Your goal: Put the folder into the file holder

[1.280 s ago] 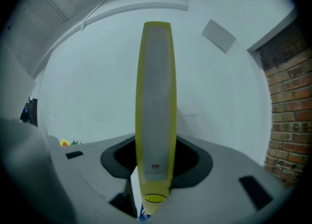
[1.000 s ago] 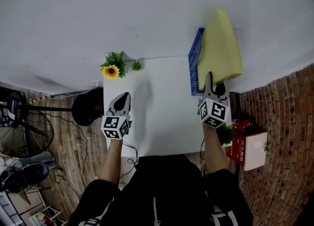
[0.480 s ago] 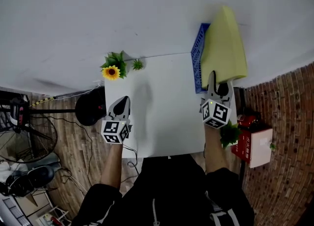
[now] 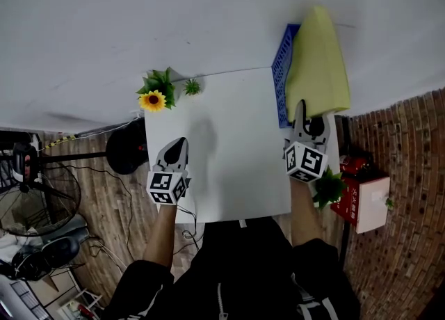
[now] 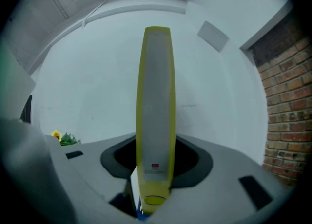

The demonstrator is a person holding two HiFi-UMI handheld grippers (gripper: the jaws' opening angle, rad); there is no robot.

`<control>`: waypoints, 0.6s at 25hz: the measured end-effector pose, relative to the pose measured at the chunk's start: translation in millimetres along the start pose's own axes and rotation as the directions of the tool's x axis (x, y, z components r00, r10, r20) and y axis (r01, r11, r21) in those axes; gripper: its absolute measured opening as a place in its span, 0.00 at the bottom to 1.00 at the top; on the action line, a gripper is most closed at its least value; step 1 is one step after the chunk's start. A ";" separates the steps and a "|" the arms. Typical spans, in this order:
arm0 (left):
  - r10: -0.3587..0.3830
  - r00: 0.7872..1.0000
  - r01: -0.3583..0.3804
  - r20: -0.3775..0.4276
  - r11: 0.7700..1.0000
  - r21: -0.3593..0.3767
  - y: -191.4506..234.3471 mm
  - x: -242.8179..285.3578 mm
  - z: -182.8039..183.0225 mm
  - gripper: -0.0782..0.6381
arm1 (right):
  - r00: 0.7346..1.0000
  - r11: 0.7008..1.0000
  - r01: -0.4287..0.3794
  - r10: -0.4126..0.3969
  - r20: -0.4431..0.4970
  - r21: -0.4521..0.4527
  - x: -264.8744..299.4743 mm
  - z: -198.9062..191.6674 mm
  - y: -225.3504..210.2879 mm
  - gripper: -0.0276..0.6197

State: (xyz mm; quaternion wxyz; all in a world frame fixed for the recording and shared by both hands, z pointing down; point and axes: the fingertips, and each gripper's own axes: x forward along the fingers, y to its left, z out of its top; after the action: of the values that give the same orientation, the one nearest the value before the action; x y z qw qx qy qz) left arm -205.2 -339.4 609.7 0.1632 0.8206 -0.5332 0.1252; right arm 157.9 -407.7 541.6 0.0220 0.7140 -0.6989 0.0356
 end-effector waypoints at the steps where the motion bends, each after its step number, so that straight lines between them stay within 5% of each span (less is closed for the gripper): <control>1: -0.002 1.000 0.002 -0.006 1.000 -0.001 -0.9 1.0 -3.9 0.14 | 1.000 1.000 0.001 -0.001 -0.003 0.002 0.3 -3.1 0.0 0.31; 15: -0.032 0.998 0.030 -0.056 0.999 -0.027 -6.7 13.4 -41.7 0.14 | 0.999 1.000 0.007 -0.007 -0.034 0.002 4.4 -38.9 1.0 0.32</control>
State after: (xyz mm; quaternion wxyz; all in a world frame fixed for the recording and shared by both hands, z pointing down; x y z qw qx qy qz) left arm -195.0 -331.3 652.1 0.1908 0.8227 -0.5172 0.1386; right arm 156.2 -409.0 580.7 0.0333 0.7157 -0.6960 0.0483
